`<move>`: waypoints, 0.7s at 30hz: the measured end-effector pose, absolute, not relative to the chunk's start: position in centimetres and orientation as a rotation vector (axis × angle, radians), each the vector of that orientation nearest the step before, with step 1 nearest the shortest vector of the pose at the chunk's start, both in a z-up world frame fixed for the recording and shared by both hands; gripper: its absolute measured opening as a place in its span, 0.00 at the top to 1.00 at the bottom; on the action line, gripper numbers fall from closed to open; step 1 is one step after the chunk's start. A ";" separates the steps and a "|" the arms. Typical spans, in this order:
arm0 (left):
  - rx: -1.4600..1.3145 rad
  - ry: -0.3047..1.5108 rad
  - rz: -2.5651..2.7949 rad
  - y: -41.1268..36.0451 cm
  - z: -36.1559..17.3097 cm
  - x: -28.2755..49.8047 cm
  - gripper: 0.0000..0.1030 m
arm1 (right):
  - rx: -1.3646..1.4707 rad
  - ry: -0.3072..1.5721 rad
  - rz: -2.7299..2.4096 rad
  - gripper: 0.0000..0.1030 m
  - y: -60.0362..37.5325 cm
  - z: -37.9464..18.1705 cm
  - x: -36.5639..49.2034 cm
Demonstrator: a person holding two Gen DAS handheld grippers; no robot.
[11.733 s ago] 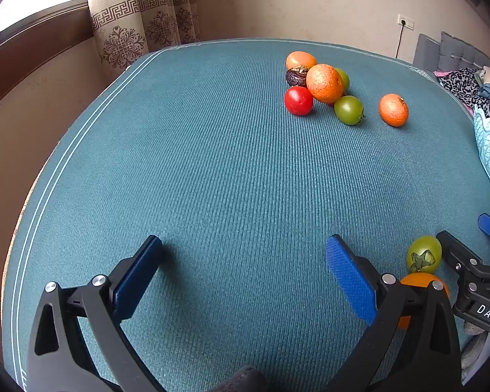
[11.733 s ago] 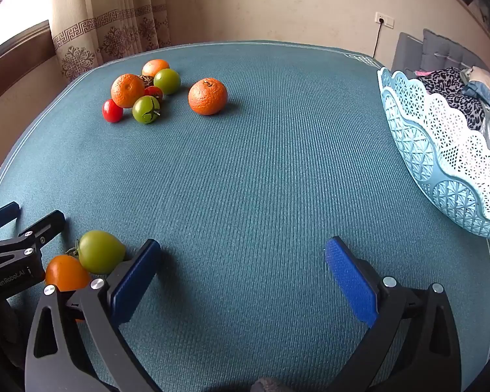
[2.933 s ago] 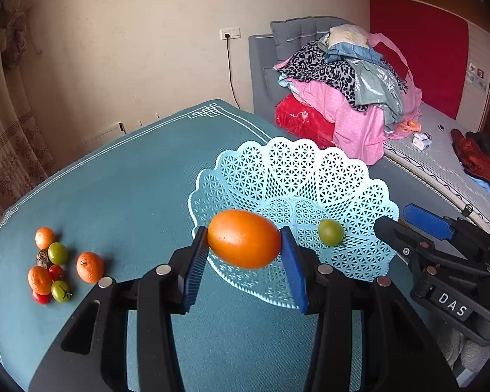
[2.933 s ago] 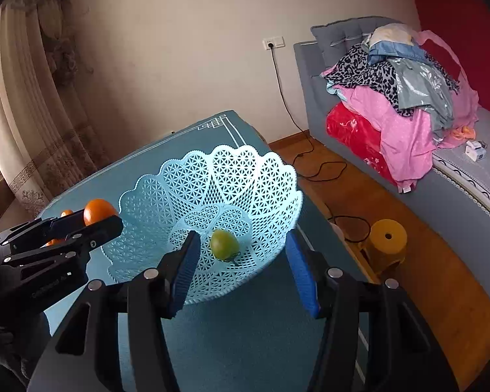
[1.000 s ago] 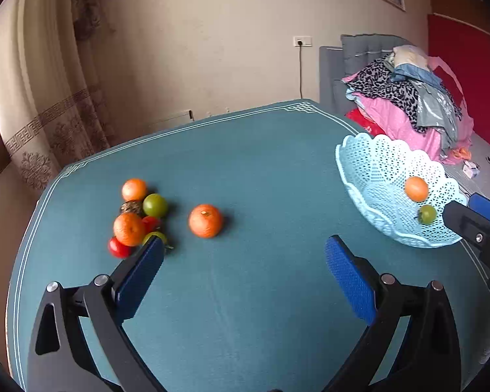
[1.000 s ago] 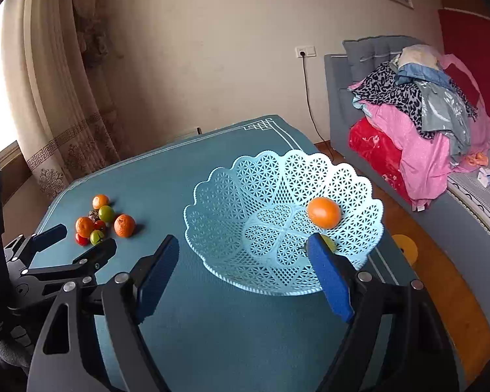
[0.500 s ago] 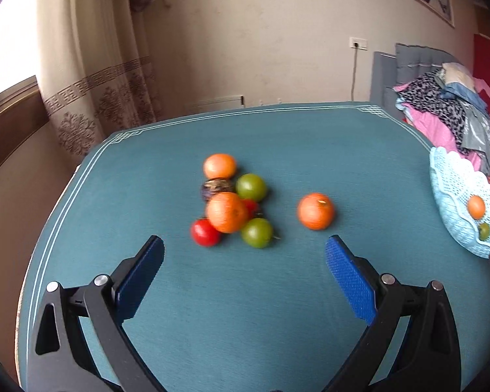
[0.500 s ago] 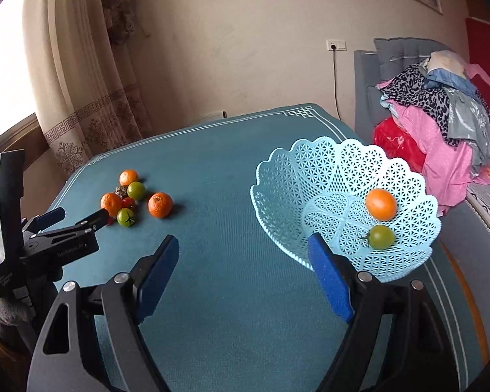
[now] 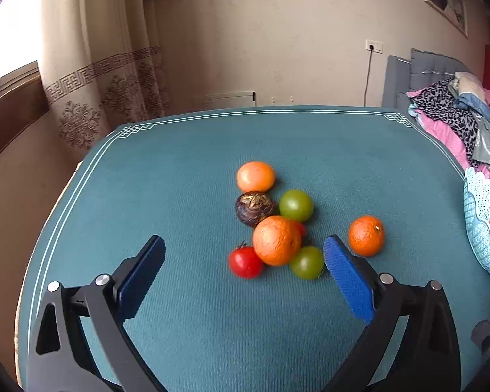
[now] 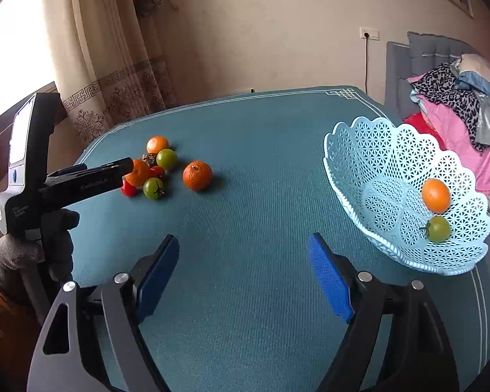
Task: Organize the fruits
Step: 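Move both open tools back toward the fruit cluster, then grasp the large orange with the left tool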
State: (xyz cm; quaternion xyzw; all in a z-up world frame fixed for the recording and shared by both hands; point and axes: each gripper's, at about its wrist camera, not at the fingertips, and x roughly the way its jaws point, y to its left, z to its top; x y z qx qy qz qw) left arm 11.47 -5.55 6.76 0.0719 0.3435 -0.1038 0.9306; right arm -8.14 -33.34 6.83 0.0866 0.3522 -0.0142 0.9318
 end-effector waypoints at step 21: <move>0.123 0.780 -0.341 -5.9 3.7 15.0 0.62 | 0.144 0.794 -0.008 0.22 -31.3 5.2 -5.1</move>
